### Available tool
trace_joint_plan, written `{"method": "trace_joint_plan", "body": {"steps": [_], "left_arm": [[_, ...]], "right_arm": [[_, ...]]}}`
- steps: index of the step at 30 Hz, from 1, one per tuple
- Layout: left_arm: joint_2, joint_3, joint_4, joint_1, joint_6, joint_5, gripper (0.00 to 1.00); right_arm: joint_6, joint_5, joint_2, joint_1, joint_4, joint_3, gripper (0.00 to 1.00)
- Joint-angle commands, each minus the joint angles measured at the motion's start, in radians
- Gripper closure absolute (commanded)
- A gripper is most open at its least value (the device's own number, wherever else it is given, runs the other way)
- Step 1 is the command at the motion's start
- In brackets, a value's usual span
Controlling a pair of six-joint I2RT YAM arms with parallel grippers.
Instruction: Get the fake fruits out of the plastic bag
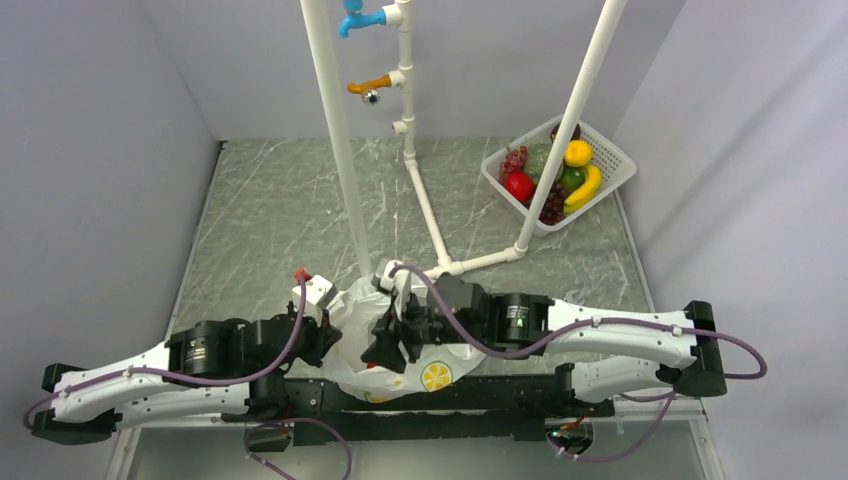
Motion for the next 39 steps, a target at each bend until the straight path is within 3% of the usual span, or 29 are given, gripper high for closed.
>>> {"method": "trace_joint_plan", "body": {"steps": [1,6,11,16,20,23,27,29,39], "left_arm": [[0.027,0.008,0.005,-0.009,-0.005,-0.013,1.00],[0.061,0.010,0.007,-0.009,0.002,0.000,1.00],[0.071,0.012,0.008,-0.009,0.008,0.011,1.00],[0.063,0.009,0.013,-0.010,0.007,0.015,1.00],[0.063,0.008,0.013,-0.010,0.007,0.014,1.00],[0.069,0.009,0.012,-0.011,0.005,0.014,1.00],[0.080,0.011,0.012,-0.012,0.006,0.014,1.00],[0.086,0.011,0.010,-0.012,0.008,0.017,1.00],[0.057,0.007,0.014,-0.017,0.004,0.012,1.00]], "right_arm": [[-0.062,0.164,-0.011,0.055,0.022,-0.086,0.48],[0.009,0.192,0.039,0.067,0.175,-0.272,0.65],[-0.034,0.327,0.167,0.106,0.288,-0.325,0.65],[-0.059,0.403,0.255,0.108,0.338,-0.316,0.58],[-0.078,0.340,0.279,0.107,0.353,-0.303,0.50],[-0.091,0.265,0.260,0.110,0.402,-0.336,0.31],[-0.104,0.283,0.279,0.115,0.411,-0.341,0.06],[-0.119,0.320,0.310,0.117,0.405,-0.318,0.01],[-0.113,0.506,0.320,0.115,0.375,-0.253,0.02]]}}
